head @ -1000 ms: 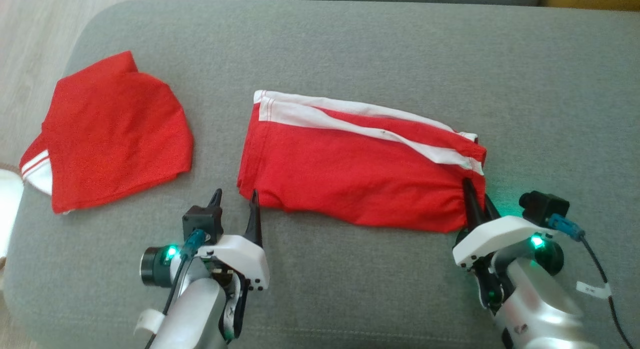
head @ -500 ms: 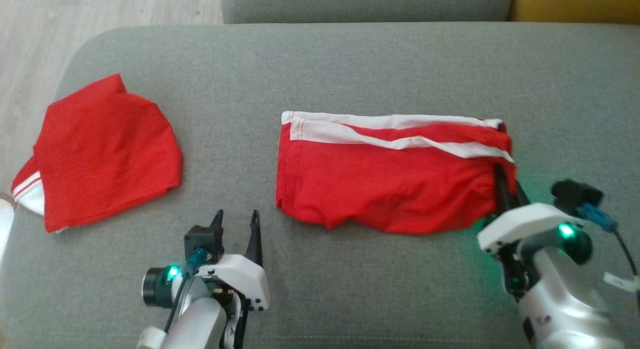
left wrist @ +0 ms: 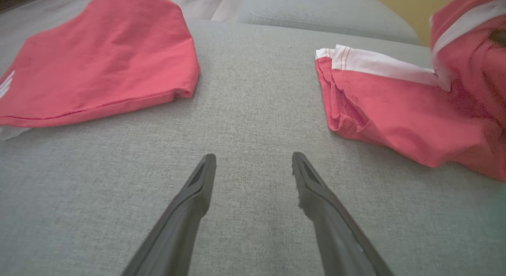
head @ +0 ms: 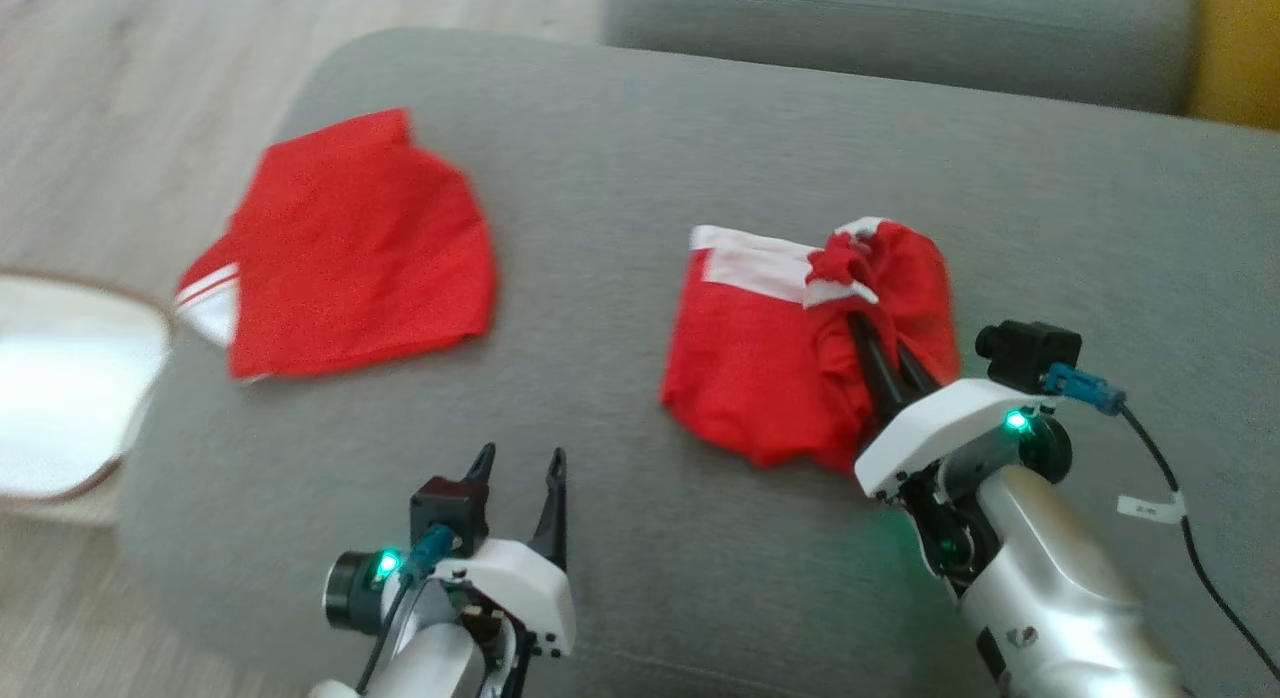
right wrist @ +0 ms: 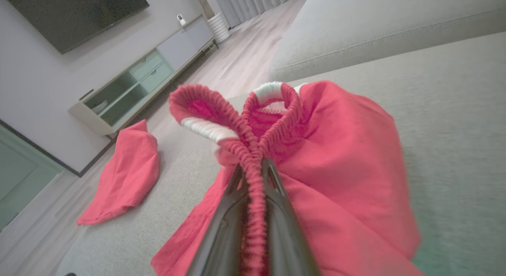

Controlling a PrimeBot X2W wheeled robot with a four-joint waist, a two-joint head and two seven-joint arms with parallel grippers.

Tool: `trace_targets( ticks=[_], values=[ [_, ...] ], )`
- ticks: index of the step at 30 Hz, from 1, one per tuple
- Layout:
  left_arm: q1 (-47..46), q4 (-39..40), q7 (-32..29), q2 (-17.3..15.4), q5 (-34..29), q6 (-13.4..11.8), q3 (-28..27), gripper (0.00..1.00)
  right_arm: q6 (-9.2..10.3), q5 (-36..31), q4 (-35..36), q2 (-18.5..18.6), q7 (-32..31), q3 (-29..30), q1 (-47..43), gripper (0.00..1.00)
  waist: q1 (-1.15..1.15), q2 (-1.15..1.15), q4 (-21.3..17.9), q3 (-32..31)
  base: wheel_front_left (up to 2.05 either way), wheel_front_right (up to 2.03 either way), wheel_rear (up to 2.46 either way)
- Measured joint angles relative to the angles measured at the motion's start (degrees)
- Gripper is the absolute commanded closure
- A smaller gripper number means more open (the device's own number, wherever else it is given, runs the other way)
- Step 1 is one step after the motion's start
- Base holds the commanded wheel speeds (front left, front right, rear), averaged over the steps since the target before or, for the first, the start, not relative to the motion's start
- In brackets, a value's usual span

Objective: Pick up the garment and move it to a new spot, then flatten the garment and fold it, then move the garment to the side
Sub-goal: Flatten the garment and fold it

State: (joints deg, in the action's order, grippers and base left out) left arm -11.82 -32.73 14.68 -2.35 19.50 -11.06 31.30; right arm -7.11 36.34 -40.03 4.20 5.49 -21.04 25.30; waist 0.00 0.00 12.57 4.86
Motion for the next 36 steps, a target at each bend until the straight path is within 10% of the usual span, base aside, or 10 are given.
trace_targets(
  ticks=[3, 4, 5, 13, 25, 36],
  values=[
    [-0.04, 1.25, 0.01, -0.02, 0.00, 0.05, 1.01, 0.00, 0.00, -0.82, -3.45, -0.10, 0.35, 0.21, 0.73, 1.00, 0.00, 0.00, 3.56, 0.06, 0.00, 0.00, 0.00],
    [0.01, 1.25, 0.01, -0.01, -0.11, 0.04, 1.40, 0.00, 0.00, -1.21, -4.91, -0.15, 0.83, 0.57, 1.23, 0.61, 0.00, 0.00, 4.70, 0.09, 0.00, 0.00, 0.00],
    [0.10, 1.27, 0.01, 0.00, -0.16, 0.04, 1.48, 0.00, 0.00, -1.53, -6.22, -0.15, 1.30, 0.94, 1.80, 0.00, 0.00, 0.00, 5.82, 0.13, 0.00, 0.00, 0.00],
    [2.07, 1.68, 0.00, -0.26, -0.90, -0.13, 0.49, 0.00, 0.00, 3.81, -6.48, -0.94, 7.45, -2.76, 5.34, 0.00, 0.00, 0.00, 8.66, 0.34, 0.00, 0.00, 0.00],
    [1.89, 5.90, 0.01, -0.25, -5.98, -1.49, -6.03, 0.00, 0.00, -16.89, 1.34, -0.42, 8.88, 19.98, -3.19, 0.00, 0.00, 0.00, -4.14, -0.21, 0.00, 0.00, 0.00],
    [2.42, 7.21, 0.01, -0.20, -8.16, -1.52, -9.98, 0.00, 0.00, -23.25, 4.77, -1.02, 8.88, 19.46, -9.72, 0.00, 0.00, 0.00, -12.78, -0.05, 0.00, 0.00, 0.00]
  ],
)
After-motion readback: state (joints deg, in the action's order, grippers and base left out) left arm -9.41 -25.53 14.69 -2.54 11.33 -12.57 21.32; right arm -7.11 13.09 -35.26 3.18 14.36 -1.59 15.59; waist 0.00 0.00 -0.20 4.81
